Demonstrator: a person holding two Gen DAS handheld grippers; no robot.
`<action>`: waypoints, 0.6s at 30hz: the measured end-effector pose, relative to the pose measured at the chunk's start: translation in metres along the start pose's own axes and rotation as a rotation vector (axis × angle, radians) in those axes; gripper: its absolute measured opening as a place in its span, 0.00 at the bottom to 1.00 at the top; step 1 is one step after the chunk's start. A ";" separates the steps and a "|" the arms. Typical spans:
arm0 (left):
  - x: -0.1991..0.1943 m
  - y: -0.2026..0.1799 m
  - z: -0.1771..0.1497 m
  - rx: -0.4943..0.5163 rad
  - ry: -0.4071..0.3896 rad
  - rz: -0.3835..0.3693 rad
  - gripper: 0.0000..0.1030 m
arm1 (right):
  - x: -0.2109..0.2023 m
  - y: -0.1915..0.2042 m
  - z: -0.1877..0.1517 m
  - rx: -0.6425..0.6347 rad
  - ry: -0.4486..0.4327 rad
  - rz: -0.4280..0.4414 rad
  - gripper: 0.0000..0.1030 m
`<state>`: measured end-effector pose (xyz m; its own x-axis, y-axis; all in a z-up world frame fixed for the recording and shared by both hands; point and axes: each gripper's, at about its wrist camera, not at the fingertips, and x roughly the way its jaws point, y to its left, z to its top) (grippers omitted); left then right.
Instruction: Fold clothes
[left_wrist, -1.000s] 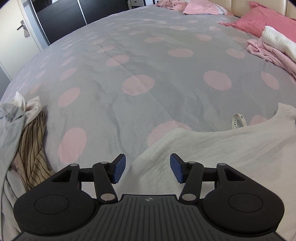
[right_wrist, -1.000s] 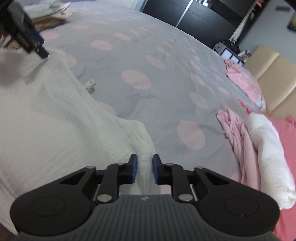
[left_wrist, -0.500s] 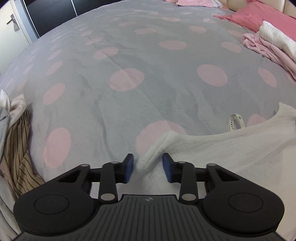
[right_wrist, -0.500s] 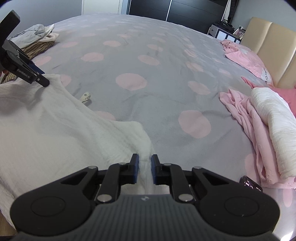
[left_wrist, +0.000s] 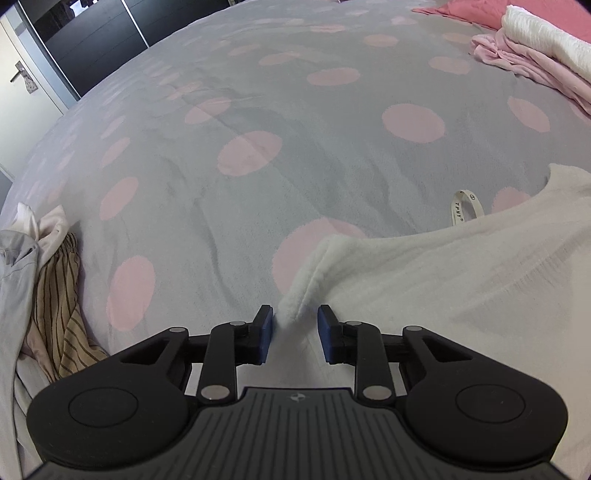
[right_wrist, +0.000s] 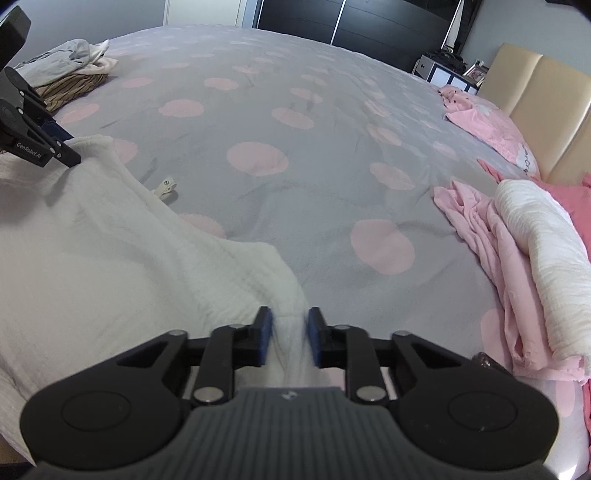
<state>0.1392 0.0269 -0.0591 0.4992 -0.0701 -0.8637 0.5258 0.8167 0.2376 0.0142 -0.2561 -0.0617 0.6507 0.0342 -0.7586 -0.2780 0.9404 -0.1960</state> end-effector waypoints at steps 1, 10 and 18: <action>-0.001 0.000 0.000 -0.002 -0.007 -0.001 0.15 | -0.001 0.000 0.000 0.003 -0.002 0.000 0.16; -0.052 0.020 0.000 -0.154 -0.170 0.016 0.06 | -0.035 -0.002 0.011 0.026 -0.170 -0.066 0.12; -0.166 0.060 -0.001 -0.370 -0.486 0.078 0.06 | -0.103 -0.008 0.044 -0.007 -0.422 -0.055 0.12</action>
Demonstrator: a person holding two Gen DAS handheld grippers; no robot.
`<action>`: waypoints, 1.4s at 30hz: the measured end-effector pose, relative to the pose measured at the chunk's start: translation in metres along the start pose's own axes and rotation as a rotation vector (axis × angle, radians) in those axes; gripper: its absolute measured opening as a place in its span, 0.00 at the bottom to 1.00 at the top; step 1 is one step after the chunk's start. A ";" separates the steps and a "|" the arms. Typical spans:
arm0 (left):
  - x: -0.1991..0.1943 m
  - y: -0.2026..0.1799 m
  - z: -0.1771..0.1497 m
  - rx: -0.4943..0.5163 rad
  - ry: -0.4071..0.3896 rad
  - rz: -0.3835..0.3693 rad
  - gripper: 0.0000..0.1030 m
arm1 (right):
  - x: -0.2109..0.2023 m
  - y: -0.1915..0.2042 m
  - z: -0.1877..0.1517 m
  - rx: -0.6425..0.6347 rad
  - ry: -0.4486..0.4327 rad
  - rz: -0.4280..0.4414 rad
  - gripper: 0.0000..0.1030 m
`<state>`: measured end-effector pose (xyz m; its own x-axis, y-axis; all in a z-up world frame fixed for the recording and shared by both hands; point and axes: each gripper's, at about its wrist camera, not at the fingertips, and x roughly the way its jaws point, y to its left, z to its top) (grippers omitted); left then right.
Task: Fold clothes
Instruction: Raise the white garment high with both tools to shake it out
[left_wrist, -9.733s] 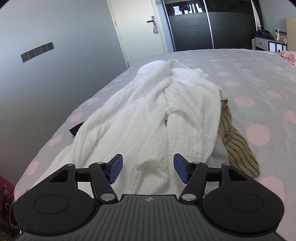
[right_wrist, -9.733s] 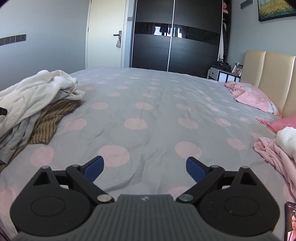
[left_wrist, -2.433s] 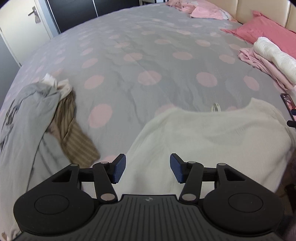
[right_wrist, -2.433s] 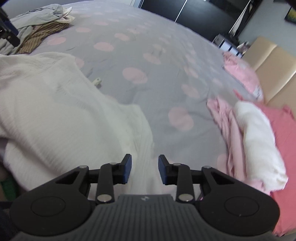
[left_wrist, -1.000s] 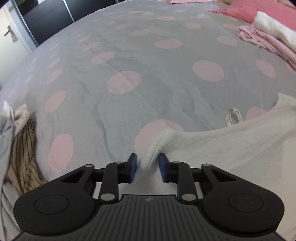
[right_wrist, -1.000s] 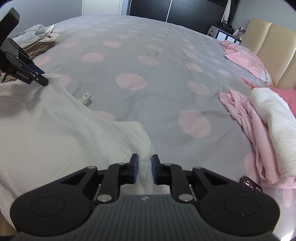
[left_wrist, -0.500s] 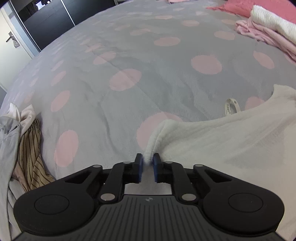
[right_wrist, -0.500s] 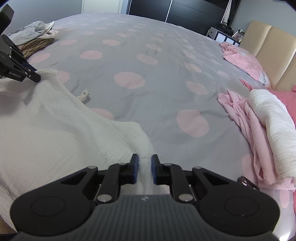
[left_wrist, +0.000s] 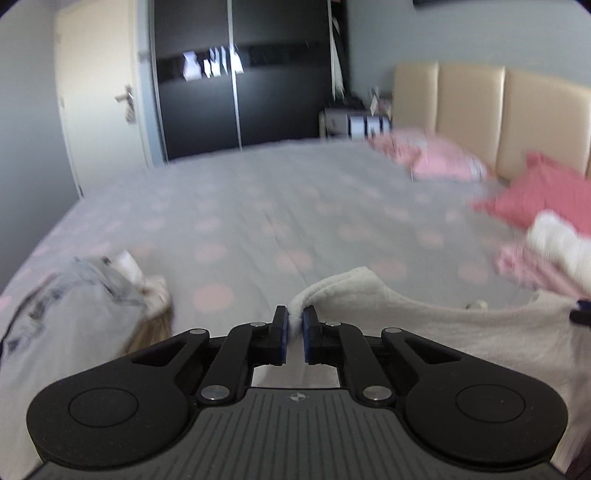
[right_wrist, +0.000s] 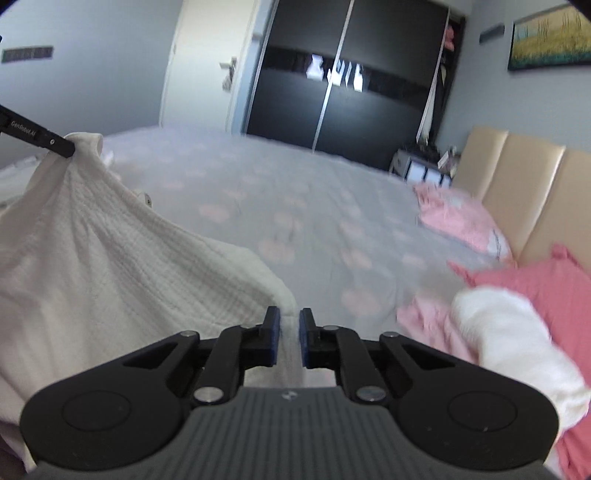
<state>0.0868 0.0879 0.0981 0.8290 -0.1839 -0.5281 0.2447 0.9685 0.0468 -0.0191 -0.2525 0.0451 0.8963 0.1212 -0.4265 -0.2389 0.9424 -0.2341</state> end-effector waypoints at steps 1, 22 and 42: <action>-0.014 0.003 0.009 -0.018 -0.041 0.003 0.06 | -0.009 -0.002 0.011 -0.018 -0.046 -0.009 0.11; -0.307 -0.044 0.134 -0.021 -0.934 -0.038 0.06 | -0.229 -0.064 0.191 -0.115 -0.777 -0.295 0.10; -0.387 -0.079 0.109 0.062 -1.007 -0.024 0.06 | -0.317 -0.056 0.185 -0.044 -0.959 -0.360 0.10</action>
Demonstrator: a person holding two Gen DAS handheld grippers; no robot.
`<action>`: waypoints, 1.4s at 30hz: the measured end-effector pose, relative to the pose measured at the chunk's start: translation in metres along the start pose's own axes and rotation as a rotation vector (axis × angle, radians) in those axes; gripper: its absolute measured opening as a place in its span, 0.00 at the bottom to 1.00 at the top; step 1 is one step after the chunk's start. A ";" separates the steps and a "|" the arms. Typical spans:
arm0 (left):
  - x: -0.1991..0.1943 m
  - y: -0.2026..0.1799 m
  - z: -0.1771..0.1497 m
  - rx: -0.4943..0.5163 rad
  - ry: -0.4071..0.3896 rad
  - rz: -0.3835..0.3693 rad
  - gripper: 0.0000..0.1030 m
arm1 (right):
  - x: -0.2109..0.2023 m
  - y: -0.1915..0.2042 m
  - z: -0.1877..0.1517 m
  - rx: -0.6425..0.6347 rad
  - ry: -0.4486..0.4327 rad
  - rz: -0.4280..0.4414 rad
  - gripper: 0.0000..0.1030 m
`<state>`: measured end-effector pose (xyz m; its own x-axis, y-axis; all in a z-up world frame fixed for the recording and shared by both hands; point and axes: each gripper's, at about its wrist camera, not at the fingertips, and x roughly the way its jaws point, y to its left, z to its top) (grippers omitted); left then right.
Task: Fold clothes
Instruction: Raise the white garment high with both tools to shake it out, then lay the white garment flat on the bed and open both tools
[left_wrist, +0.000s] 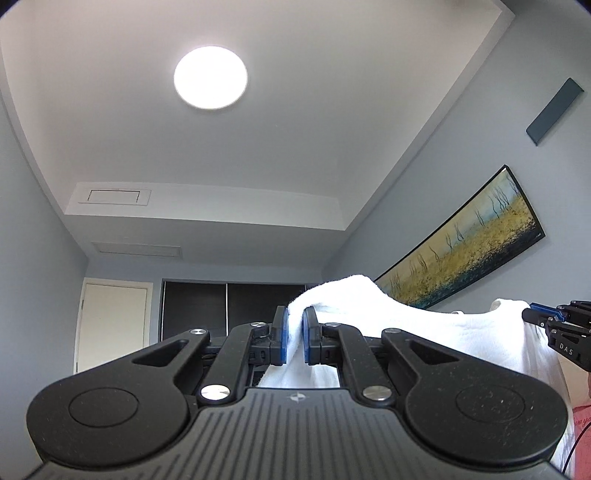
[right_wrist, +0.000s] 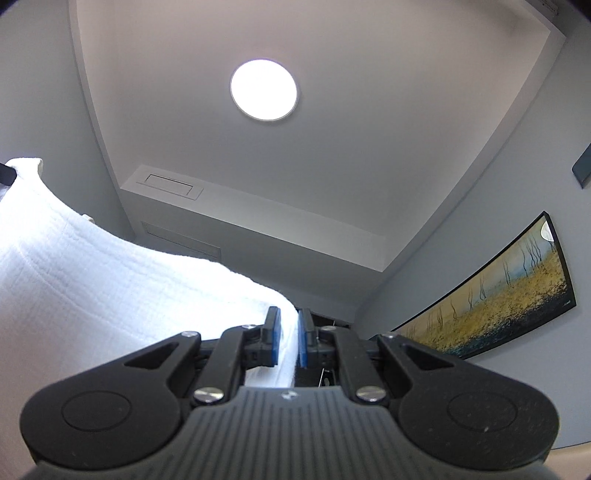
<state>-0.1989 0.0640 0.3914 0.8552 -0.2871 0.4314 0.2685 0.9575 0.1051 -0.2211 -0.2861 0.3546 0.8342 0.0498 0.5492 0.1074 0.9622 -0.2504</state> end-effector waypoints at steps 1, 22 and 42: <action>0.004 0.001 -0.004 0.001 0.016 0.002 0.06 | 0.004 0.002 -0.005 -0.001 0.014 0.004 0.10; 0.214 0.062 -0.299 0.081 0.710 0.078 0.05 | 0.181 0.110 -0.272 -0.097 0.605 0.124 0.10; 0.302 0.101 -0.638 0.078 1.237 0.071 0.06 | 0.279 0.234 -0.645 -0.131 1.187 0.280 0.11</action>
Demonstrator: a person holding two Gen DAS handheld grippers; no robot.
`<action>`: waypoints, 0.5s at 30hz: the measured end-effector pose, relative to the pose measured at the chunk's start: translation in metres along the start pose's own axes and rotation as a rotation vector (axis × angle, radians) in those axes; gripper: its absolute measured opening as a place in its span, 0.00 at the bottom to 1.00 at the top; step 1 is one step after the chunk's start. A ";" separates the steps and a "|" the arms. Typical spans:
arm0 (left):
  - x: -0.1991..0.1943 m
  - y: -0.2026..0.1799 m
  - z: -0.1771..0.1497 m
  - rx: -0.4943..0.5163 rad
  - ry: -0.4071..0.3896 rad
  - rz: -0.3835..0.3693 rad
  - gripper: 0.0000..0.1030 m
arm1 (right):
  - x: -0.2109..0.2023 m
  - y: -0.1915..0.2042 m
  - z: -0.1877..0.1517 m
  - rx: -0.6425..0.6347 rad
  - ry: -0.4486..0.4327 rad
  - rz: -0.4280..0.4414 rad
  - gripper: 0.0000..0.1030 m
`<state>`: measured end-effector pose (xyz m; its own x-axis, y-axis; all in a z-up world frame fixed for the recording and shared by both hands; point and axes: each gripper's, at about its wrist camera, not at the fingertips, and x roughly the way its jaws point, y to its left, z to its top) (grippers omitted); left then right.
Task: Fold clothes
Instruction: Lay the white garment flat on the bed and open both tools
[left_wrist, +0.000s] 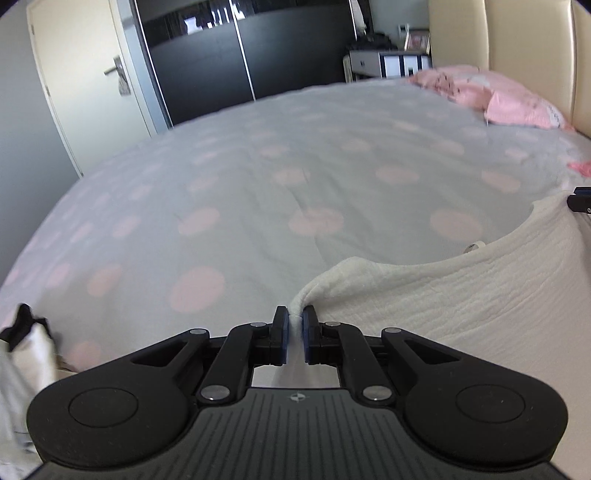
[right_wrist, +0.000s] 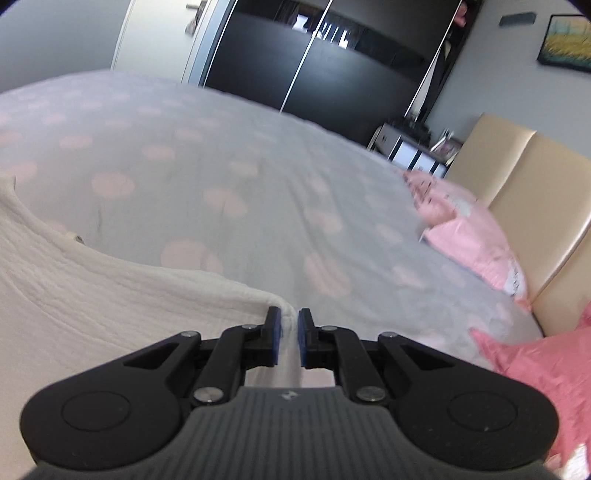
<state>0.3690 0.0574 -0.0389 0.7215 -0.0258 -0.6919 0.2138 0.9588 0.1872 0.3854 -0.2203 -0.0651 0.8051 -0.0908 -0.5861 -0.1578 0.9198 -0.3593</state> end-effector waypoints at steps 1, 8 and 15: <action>0.009 -0.001 -0.004 -0.003 0.019 -0.005 0.06 | 0.007 0.000 -0.002 -0.001 0.017 0.008 0.11; 0.043 0.001 -0.021 -0.017 0.104 -0.031 0.11 | 0.039 -0.005 -0.011 0.032 0.114 0.070 0.17; 0.017 0.010 -0.023 -0.048 0.086 -0.026 0.42 | 0.005 -0.032 -0.007 0.091 0.093 0.098 0.34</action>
<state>0.3685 0.0733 -0.0647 0.6563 -0.0283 -0.7540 0.1986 0.9705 0.1365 0.3903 -0.2531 -0.0614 0.7313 -0.0296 -0.6814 -0.1775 0.9564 -0.2321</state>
